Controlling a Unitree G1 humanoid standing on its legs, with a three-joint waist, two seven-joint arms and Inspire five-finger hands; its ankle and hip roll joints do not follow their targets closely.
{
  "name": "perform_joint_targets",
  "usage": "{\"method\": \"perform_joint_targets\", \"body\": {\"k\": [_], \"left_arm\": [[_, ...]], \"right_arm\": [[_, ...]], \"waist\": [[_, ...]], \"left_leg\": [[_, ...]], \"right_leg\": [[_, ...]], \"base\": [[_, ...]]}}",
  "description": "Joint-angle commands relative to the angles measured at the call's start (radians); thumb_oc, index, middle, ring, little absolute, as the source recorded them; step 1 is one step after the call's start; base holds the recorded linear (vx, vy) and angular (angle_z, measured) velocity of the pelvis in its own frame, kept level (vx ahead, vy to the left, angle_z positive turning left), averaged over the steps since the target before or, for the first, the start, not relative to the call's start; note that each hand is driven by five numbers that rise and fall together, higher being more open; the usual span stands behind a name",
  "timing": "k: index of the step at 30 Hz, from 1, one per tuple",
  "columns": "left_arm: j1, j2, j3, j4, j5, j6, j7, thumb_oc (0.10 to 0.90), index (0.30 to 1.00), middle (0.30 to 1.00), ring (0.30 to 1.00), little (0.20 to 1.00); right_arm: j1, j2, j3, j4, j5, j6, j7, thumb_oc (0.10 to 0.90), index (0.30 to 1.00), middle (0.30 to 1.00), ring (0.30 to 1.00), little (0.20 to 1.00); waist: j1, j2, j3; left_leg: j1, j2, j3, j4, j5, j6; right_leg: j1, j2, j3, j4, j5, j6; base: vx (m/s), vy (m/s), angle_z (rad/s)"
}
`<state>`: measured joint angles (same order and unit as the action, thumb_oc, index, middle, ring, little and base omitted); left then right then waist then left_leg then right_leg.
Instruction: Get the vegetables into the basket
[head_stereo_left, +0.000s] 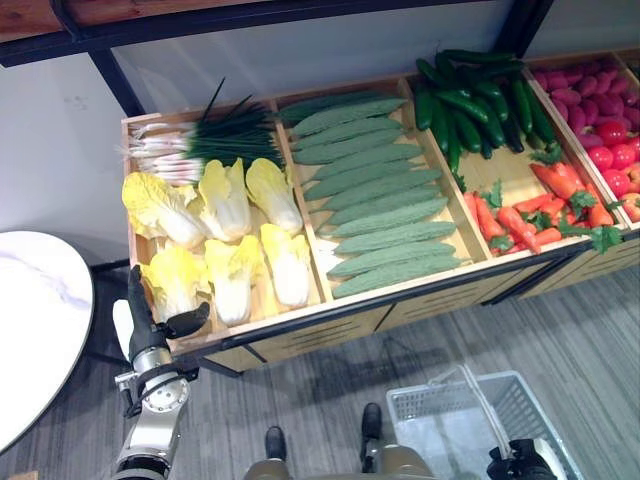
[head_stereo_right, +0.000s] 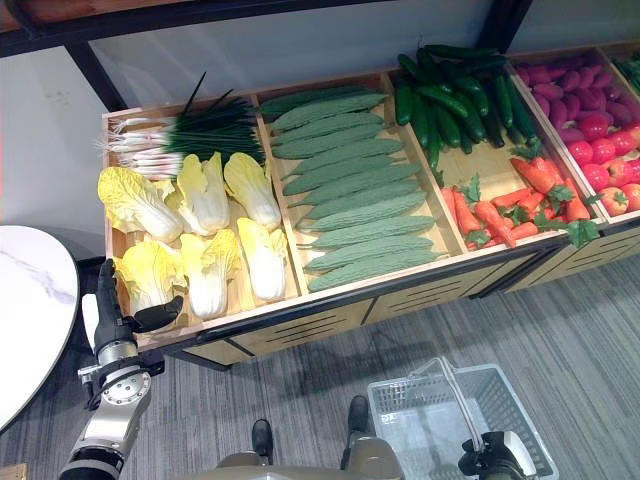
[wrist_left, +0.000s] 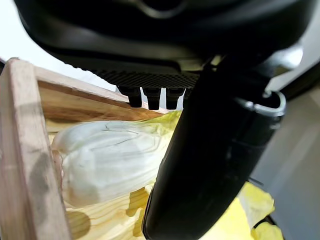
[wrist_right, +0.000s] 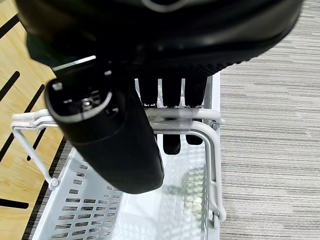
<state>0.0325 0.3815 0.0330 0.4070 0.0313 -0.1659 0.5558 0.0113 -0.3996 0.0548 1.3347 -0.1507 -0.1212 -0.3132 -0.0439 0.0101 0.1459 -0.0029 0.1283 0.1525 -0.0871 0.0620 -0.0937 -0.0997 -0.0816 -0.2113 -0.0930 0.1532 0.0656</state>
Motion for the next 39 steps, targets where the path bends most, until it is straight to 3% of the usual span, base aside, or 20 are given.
{"method": "perform_joint_targets", "body": {"k": [1, 9, 11, 12, 13, 14, 15, 17, 21, 23, 25, 27, 28, 32, 37, 38, 39], "left_arm": [[-0.087, 0.105, 0.019, 0.018, 0.087, -0.009, 0.006, 0.9, 1.0, 1.0, 1.0, 1.0], [-0.121, 0.173, -0.021, 0.099, 0.266, 0.077, 0.002, 0.9, 1.0, 1.0, 1.0, 1.0], [-0.126, 0.19, -0.033, 0.147, 0.321, 0.102, 0.012, 0.831, 0.904, 0.904, 0.904, 0.904], [-0.124, 0.199, -0.037, 0.223, 0.369, 0.135, 0.023, 0.653, 0.654, 0.654, 0.654, 0.654], [-0.127, 0.199, -0.039, 0.226, 0.369, 0.133, 0.024, 0.573, 0.542, 0.542, 0.542, 0.542], [-0.129, 0.2, -0.042, 0.255, 0.374, 0.144, 0.023, 0.533, 0.487, 0.487, 0.487, 0.487], [-0.122, 0.209, -0.041, 0.188, 0.395, 0.159, 0.011, 0.4, 0.3, 0.3, 0.3, 0.3], [-0.078, 0.215, -0.008, 0.134, 0.422, 0.166, -0.006, 0.4, 0.3, 0.3, 0.3, 0.3], [-0.071, 0.217, 0.008, 0.187, 0.438, 0.183, 0.005, 0.4, 0.3, 0.3, 0.3, 0.3], [-0.108, 0.227, 0.043, 0.23, 0.38, 0.165, 0.077, 0.4, 0.3, 0.3, 0.3, 0.3], [-0.107, 0.227, 0.044, 0.229, 0.38, 0.166, 0.077, 0.4, 0.3, 0.3, 0.3, 0.3], [-0.107, 0.201, 0.106, 0.091, 0.321, 0.113, 0.163, 0.4, 0.3, 0.3, 0.3, 0.3], [-0.113, 0.167, 0.199, -0.047, 0.251, 0.053, 0.262, 0.4, 0.3, 0.3, 0.3, 0.3], [-0.13, 0.118, 0.279, -0.226, 0.179, -0.003, 0.327, 0.4, 0.3, 0.3, 0.3, 0.3], [-0.112, 0.072, 0.27, -0.38, 0.115, -0.066, 0.292, 0.4, 0.3, 0.3, 0.3, 0.3], [-0.098, 0.048, 0.235, -0.419, 0.026, -0.13, 0.222, 0.4, 0.3, 0.3, 0.3, 0.3], [-0.074, 0.018, 0.183, -0.426, -0.197, -0.207, 0.067, 0.4, 0.3, 0.3, 0.3, 0.3]], "right_arm": [[-0.021, -0.054, 0.048, 0.001, -0.004, -0.013, -0.06, 0.4, 0.3, 0.3, 0.3, 0.3], [-0.036, -0.063, 0.063, -0.023, -0.022, -0.012, -0.055, 0.4, 0.3, 0.3, 0.3, 0.3], [-0.039, -0.063, 0.064, -0.022, -0.024, -0.013, -0.053, 0.4, 0.3, 0.3, 0.3, 0.3], [-0.039, -0.064, 0.066, -0.025, -0.03, -0.016, -0.049, 0.4, 0.3, 0.3, 0.3, 0.3], [-0.039, -0.064, 0.065, -0.024, -0.029, -0.016, -0.049, 0.4, 0.3, 0.3, 0.3, 0.3], [-0.04, -0.065, 0.067, -0.023, -0.031, -0.017, -0.047, 0.4, 0.3, 0.3, 0.3, 0.3], [-0.036, -0.065, 0.062, -0.024, -0.032, -0.017, -0.047, 0.4, 0.3, 0.3, 0.3, 0.3], [-0.031, -0.065, 0.054, -0.025, -0.029, -0.014, -0.044, 0.4, 0.3, 0.3, 0.3, 0.3], [-0.031, -0.067, 0.055, -0.026, -0.035, -0.009, -0.032, 0.4, 0.3, 0.3, 0.3, 0.3], [-0.036, -0.062, 0.071, -0.027, -0.043, -0.012, -0.031, 0.4, 0.3, 0.3, 0.3, 0.3], [-0.036, -0.062, 0.072, -0.026, -0.043, -0.012, -0.031, 0.4, 0.3, 0.3, 0.3, 0.3], [-0.032, -0.047, 0.076, -0.02, -0.042, -0.016, -0.041, 0.4, 0.3, 0.3, 0.3, 0.3], [-0.016, -0.032, 0.074, -0.005, -0.032, -0.016, -0.046, 0.4, 0.3, 0.3, 0.3, 0.3], [-0.004, -0.02, 0.078, 0.011, -0.022, -0.02, -0.047, 0.4, 0.3, 0.3, 0.3, 0.3], [0.001, -0.015, 0.073, 0.015, -0.009, -0.023, -0.048, 0.4, 0.3, 0.3, 0.3, 0.3], [-0.004, -0.015, 0.071, 0.011, -0.004, -0.022, -0.047, 0.4, 0.3, 0.3, 0.3, 0.3], [-0.009, -0.023, 0.067, -0.001, 0.002, -0.016, -0.04, 0.4, 0.3, 0.3, 0.3, 0.3]], "waist": [[-0.01, -0.075, -0.05], [-0.024, -0.077, -0.053], [-0.027, -0.077, -0.054], [-0.031, -0.076, -0.056], [-0.03, -0.076, -0.056], [-0.032, -0.076, -0.057], [-0.029, -0.074, -0.054], [-0.024, -0.072, -0.052], [-0.026, -0.071, -0.053], [-0.029, -0.075, -0.055], [-0.029, -0.075, -0.055], [-0.024, -0.08, -0.056], [-0.015, -0.086, -0.06], [-0.013, -0.092, -0.067], [-0.009, -0.092, -0.07], [-0.009, -0.091, -0.068], [-0.009, -0.087, -0.064]], "left_leg": [[-0.042, 0.047, -0.035, 0.0, 0.015, -0.058], [-0.034, 0.053, -0.019, 0.0, 0.009, -0.057], [-0.032, 0.054, -0.014, 0.0, 0.006, -0.056], [-0.029, 0.054, -0.009, 0.0, 0.005, -0.056], [-0.029, 0.054, -0.008, 0.0, 0.004, -0.056], [-0.027, 0.054, -0.007, 0.0, 0.004, -0.056], [-0.027, 0.054, -0.008, 0.0, 0.002, -0.054], [-0.028, 0.054, -0.01, 0.0, 0.001, -0.054], [-0.027, 0.054, -0.009, 0.0, 0.0, -0.054], [-0.022, 0.054, -0.004, 0.0, -0.001, -0.055], [-0.022, 0.054, -0.004, 0.0, -0.001, -0.055], [-0.02, 0.055, -0.007, 0.0, -0.003, -0.056], [-0.022, 0.056, -0.012, 0.0, -0.004, -0.057], [-0.016, 0.054, -0.016, 0.0, -0.008, -0.057], [-0.011, 0.05, -0.021, 0.0, -0.01, -0.053], [-0.01, 0.047, -0.022, 0.0, -0.008, -0.051], [-0.01, 0.044, -0.024, 0.0, -0.005, -0.048]], "right_leg": [[0.043, -0.092, 0.055, 0.006, -0.054, 0.115], [0.038, -0.089, 0.072, 0.006, -0.053, 0.116], [0.036, -0.089, 0.077, 0.006, -0.053, 0.116], [0.034, -0.088, 0.084, 0.006, -0.053, 0.116], [0.034, -0.088, 0.084, 0.006, -0.053, 0.117], [0.034, -0.088, 0.086, 0.006, -0.052, 0.116], [0.035, -0.089, 0.085, 0.006, -0.053, 0.117], [0.035, -0.089, 0.083, 0.006, -0.054, 0.116], [0.036, -0.09, 0.084, 0.006, -0.055, 0.116], [0.037, -0.089, 0.088, 0.006, -0.054, 0.116], [0.038, -0.089, 0.088, 0.006, -0.054, 0.116], [0.041, -0.088, 0.085, 0.006, -0.057, 0.115], [0.044, -0.089, 0.077, 0.006, -0.06, 0.114], [0.056, -0.09, 0.074, 0.006, -0.065, 0.113], [0.064, -0.094, 0.068, 0.006, -0.069, 0.114], [0.065, -0.096, 0.067, 0.006, -0.067, 0.114], [0.065, -0.097, 0.067, 0.006, -0.064, 0.113]], "base": [[0.0, 0.0, 0.0], [0.01, 0.005, -0.08], [0.0, 0.016, -0.09], [0.01, 0.017, -0.08], [0.01, 0.016, -0.12], [0.01, 0.006, -0.12], [0.01, 0.005, -0.11], [0.0, 0.004, -0.07], [0.0, 0.0, 0.0], [0.0, 0.0, 0.0], [0.0, 0.0, 0.0], [0.01, -0.015, 0.0], [0.0, 0.0, 0.0], [0.02, -0.013, 0.05], [0.0, 0.001, 0.01], [-0.01, 0.015, 0.08], [-0.03, 0.044, 0.09]]}}
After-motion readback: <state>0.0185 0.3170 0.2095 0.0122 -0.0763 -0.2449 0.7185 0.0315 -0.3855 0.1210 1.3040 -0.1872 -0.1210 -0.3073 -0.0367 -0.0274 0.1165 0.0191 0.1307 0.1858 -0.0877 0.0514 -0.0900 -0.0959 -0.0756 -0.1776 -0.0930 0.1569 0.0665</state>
